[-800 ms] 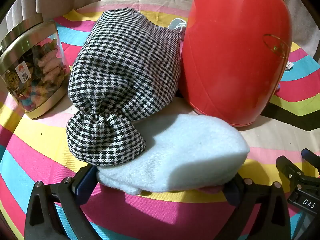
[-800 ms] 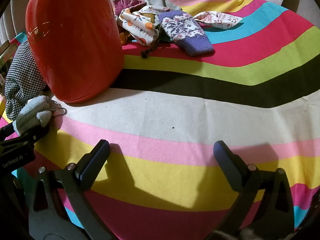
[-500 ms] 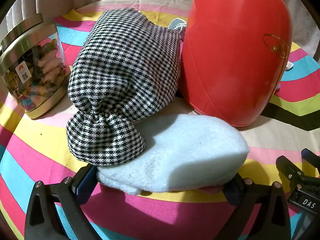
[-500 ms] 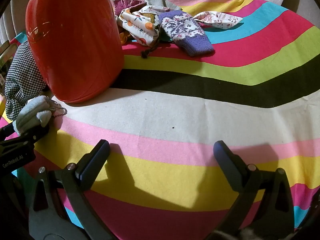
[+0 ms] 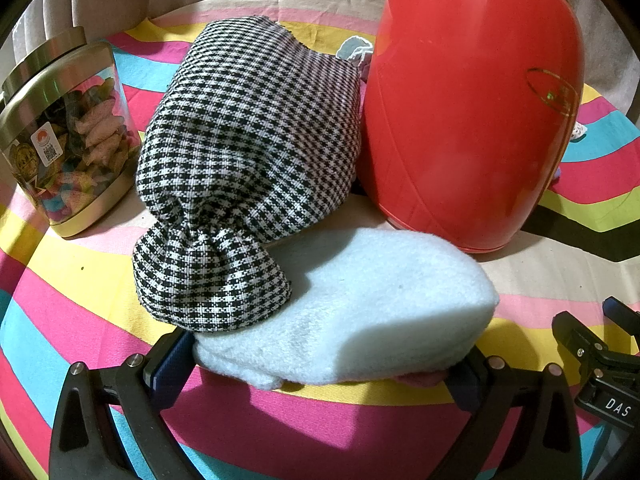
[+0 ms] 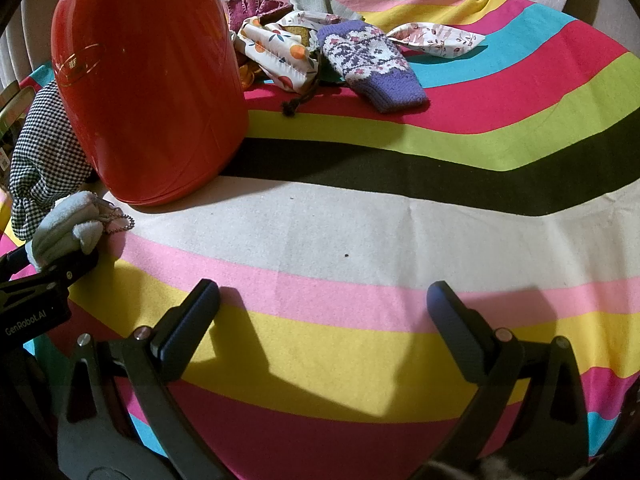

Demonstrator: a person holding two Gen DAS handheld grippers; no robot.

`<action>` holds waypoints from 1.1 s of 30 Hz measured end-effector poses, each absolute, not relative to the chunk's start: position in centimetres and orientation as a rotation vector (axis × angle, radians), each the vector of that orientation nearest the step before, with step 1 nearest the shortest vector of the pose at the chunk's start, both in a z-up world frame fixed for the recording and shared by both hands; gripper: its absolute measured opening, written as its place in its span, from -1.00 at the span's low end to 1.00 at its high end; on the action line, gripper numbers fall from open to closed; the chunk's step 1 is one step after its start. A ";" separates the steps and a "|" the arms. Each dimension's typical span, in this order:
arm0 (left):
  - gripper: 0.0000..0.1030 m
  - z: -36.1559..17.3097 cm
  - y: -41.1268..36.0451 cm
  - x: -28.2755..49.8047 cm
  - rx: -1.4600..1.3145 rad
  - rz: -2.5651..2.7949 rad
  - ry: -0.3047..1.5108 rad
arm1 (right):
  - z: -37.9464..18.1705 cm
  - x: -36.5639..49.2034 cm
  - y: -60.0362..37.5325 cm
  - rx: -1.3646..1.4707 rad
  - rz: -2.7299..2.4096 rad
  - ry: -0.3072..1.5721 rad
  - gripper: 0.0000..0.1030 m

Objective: Organize soft objects
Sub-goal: 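Move the right tool to the light blue sock while the left tool approaches the houndstooth bag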

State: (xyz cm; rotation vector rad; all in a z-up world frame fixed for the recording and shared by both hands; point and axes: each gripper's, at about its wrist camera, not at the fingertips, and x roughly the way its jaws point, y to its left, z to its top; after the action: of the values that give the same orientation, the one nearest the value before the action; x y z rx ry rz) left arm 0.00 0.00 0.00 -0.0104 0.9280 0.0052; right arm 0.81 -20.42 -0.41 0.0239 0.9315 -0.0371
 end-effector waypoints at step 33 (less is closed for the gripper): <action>1.00 1.3 14.8 -6.5 -0.460 -0.023 0.905 | 1.7 -0.5 -12.2 -0.158 0.346 0.894 1.00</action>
State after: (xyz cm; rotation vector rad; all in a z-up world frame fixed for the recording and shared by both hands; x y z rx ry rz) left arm -6.46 14.79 1.33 -0.4601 0.9050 -0.0226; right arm -0.50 -12.20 1.69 -0.1580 0.8939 0.3461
